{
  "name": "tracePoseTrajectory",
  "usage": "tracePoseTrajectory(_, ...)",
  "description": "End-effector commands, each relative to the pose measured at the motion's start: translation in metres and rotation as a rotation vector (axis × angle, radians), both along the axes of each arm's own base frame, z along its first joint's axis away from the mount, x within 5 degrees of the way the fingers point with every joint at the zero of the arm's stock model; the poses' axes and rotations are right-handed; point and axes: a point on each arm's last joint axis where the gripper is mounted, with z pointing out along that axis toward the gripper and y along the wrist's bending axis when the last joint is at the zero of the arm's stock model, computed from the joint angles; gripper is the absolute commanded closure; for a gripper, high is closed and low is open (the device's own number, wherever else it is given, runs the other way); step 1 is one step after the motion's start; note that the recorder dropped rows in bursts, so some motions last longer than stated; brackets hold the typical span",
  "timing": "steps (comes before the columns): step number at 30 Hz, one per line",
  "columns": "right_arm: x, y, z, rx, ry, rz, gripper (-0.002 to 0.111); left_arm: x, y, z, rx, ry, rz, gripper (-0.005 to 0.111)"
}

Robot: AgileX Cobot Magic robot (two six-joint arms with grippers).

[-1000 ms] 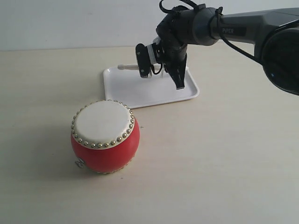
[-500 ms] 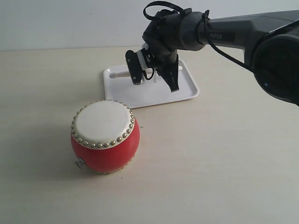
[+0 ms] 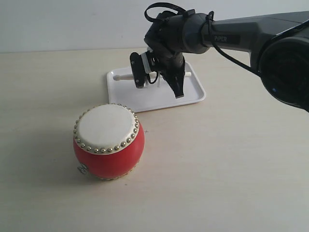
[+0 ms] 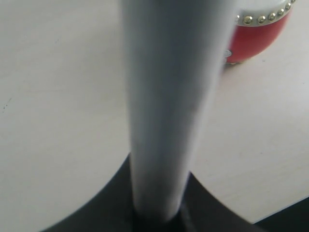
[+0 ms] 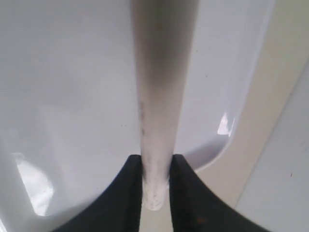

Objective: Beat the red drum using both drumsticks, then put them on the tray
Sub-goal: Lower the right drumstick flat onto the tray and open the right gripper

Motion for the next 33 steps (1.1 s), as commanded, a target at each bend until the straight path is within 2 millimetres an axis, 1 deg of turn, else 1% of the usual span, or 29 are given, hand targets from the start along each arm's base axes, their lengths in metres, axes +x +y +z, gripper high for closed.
tracePoseTrajectory(1,-0.001,0.002,0.002,0.031,0.003,-0.015,0.108,0.000,0.000,0.000,-0.007,-0.009,-0.002,0.107)
tracePoseTrajectory(5,-0.001,0.003,-0.006,0.033,0.018,-0.017,0.107,-0.001,0.000,0.000,-0.007,-0.008,-0.002,0.107)
tracePoseTrajectory(11,0.000,0.004,-0.010,0.036,0.018,-0.010,0.092,-0.001,0.000,0.000,-0.006,-0.006,-0.002,0.107)
tracePoseTrajectory(14,0.000,0.004,-0.010,0.036,0.016,-0.008,0.088,-0.001,0.000,0.000,-0.006,-0.006,-0.002,0.107)
tracePoseTrajectory(28,0.000,0.003,-0.010,0.049,0.014,-0.033,0.087,-0.001,0.000,0.000,-0.006,-0.008,-0.003,0.107)
tracePoseTrajectory(30,0.000,0.004,-0.010,0.052,0.012,-0.031,0.079,-0.001,0.000,0.000,-0.006,-0.008,-0.003,0.107)
tracePoseTrajectory(31,0.000,0.004,-0.010,0.052,0.012,-0.031,0.073,-0.001,0.000,0.000,-0.006,-0.008,-0.003,0.107)
tracePoseTrajectory(33,0.001,0.003,-0.009,0.044,0.007,-0.027,0.071,-0.001,0.000,0.000,-0.006,-0.008,-0.003,0.107)
